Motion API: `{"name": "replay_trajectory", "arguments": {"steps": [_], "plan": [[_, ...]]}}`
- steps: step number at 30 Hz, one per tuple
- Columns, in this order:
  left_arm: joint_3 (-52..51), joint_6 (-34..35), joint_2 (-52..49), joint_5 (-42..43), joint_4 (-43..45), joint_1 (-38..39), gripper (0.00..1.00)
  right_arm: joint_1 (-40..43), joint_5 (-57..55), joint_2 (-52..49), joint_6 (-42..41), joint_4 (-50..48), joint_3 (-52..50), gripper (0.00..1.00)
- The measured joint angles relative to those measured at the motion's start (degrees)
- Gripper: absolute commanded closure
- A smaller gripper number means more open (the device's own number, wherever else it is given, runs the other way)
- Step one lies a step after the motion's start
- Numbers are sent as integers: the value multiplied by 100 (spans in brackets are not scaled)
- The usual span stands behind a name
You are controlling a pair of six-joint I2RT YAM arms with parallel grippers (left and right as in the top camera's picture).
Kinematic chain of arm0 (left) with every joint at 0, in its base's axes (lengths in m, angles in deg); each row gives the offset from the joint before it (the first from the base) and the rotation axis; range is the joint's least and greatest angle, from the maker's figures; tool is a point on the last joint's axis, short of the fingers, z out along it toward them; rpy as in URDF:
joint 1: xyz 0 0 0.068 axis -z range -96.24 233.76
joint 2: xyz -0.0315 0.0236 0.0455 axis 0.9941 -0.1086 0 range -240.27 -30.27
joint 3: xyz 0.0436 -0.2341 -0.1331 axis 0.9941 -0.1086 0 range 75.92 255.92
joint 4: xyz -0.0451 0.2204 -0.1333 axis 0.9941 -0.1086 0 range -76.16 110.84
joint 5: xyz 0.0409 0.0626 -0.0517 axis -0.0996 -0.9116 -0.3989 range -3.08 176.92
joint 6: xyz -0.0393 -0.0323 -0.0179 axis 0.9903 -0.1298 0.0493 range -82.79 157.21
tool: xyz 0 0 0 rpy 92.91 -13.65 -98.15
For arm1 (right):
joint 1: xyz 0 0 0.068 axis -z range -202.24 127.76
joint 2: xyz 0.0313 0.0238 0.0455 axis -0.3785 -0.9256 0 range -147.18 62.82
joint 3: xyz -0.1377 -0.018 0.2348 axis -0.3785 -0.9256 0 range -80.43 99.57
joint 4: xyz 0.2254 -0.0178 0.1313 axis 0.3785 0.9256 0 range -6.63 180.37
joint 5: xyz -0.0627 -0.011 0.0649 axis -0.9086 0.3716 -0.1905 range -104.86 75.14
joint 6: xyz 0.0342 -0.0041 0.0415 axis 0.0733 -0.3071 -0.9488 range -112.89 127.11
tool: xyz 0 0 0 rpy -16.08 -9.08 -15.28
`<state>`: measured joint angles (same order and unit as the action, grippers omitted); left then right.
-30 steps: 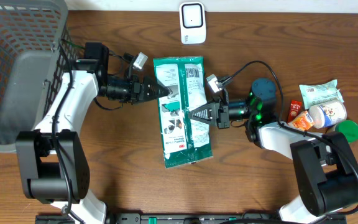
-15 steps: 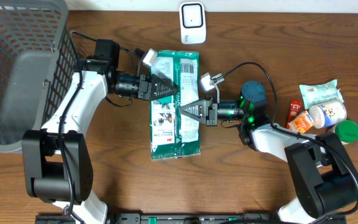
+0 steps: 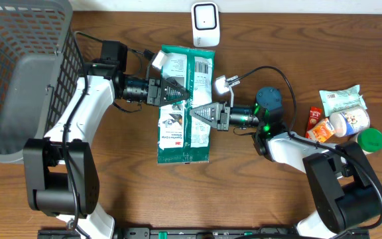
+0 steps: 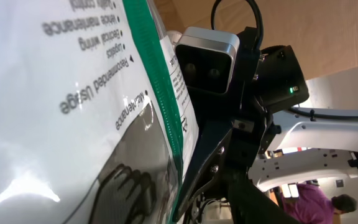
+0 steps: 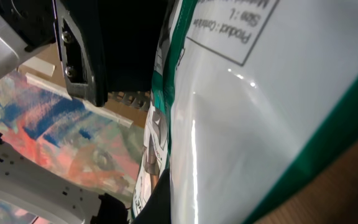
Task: Scan the item barcode
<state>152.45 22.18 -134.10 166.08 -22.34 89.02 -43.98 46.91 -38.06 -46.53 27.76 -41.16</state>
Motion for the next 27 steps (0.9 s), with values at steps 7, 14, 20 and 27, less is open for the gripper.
{"name": "replay_trajectory", "arguments": {"steps": [7,14,20,27], "plan": [[0,-2,0,2,98,0,52,-15,-96,0,-44,-2,0,99],[0,24,0,-142,160,-2,92,-90,-208,0,-125,-52,0,99],[0,-2,0,-175,164,-15,93,-105,-240,0,-199,-52,0,63],[0,-2,0,-177,157,-15,93,-105,-273,0,-234,-59,0,20]]}}
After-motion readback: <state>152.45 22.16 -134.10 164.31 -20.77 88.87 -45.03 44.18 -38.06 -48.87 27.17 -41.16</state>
